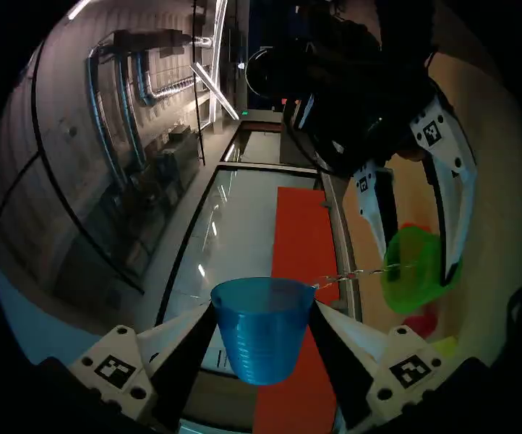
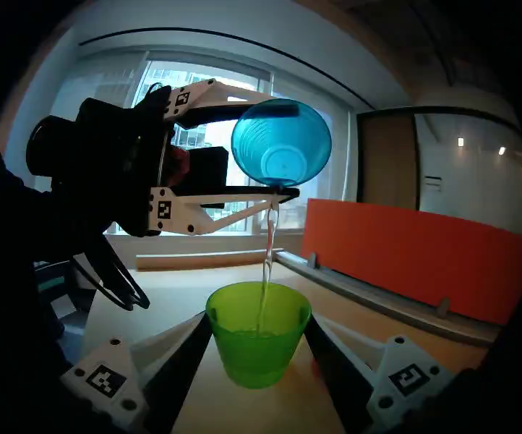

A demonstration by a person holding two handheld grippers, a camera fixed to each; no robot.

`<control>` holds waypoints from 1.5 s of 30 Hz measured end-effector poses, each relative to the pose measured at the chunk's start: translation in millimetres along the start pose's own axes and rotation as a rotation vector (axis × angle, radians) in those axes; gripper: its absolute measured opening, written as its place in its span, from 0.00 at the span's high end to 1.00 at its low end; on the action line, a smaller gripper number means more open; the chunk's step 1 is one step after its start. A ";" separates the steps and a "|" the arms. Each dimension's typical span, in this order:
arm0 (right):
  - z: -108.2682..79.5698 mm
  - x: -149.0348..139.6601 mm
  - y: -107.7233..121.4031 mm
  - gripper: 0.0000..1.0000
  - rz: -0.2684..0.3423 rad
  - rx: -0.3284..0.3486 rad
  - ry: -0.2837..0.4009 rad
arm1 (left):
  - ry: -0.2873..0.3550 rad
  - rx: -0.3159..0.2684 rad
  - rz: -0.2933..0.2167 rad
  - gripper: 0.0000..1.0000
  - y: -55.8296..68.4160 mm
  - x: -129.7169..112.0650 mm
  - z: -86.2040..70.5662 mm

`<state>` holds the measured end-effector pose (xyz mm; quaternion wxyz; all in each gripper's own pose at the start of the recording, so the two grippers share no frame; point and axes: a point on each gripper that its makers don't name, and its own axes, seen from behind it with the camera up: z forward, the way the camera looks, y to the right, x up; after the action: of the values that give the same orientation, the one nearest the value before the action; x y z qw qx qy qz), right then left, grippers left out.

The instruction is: Pour water

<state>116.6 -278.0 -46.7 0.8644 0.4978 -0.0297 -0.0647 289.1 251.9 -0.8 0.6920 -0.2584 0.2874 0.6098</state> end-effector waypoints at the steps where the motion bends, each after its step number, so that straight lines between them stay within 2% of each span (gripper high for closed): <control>1: 0.0 0.1 0.1 0.10 0.000 0.000 0.000 | 0.001 0.001 0.006 0.14 -0.7 0.3 0.1; 21: 0.2 -0.8 2.5 0.10 0.003 -0.004 0.002 | 0.001 -0.004 0.120 0.14 6.7 6.2 0.2; 35: 1.2 0.3 3.5 0.10 0.004 -0.007 0.003 | 0.000 0.005 0.123 0.14 3.6 4.2 -0.7; 45: 1.6 -0.7 4.6 0.10 0.003 -0.009 0.003 | 0.000 0.006 0.106 0.14 1.1 2.1 0.7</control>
<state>116.1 -277.0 -41.9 0.8668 0.4938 -0.0288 -0.0625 288.2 254.0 -1.8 0.6593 -0.2407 0.3028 0.6448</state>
